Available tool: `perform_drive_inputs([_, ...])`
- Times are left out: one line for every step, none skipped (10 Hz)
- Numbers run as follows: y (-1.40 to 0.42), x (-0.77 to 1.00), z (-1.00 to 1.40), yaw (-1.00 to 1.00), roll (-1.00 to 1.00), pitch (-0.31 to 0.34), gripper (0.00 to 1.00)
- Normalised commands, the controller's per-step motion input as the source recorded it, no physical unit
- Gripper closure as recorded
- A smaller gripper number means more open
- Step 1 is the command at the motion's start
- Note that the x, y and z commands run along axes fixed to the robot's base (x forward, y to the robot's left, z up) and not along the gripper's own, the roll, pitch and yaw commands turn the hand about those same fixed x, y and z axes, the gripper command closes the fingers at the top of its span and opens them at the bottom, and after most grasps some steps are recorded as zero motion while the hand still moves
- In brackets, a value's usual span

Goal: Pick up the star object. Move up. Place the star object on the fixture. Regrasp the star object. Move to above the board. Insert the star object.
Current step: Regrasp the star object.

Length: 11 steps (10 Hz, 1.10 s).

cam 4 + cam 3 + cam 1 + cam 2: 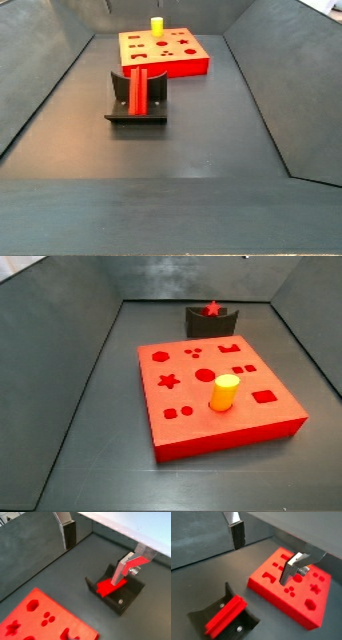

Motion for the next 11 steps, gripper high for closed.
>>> perform_drive_inputs([-0.02,-0.03,0.0,0.02,1.0,0.008,0.0])
perform_drive_inputs([-0.02,-0.02,0.0,0.02,1.0,0.001,0.0])
perform_drive_inputs([-0.02,-0.02,0.01,0.02,1.0,-0.002,0.0])
perform_drive_inputs([-0.02,-0.02,0.0,0.02,1.0,-0.002,0.0])
perform_drive_inputs([-0.02,-0.02,0.01,0.02,1.0,-0.001,0.0])
perform_drive_inputs([-0.02,-0.01,0.01,0.02,1.0,0.005,0.0])
perform_drive_inputs([-0.02,0.0,0.0,0.02,1.0,0.009,0.0])
perform_drive_inputs([-0.02,0.02,-0.01,0.03,1.0,0.017,0.0])
perform_drive_inputs([-0.02,0.03,-0.01,0.03,1.0,0.023,0.0])
perform_drive_inputs([-0.03,0.04,-0.01,0.03,1.0,0.036,0.0])
perform_drive_inputs([-0.03,0.06,-0.01,0.04,1.0,0.049,0.0])
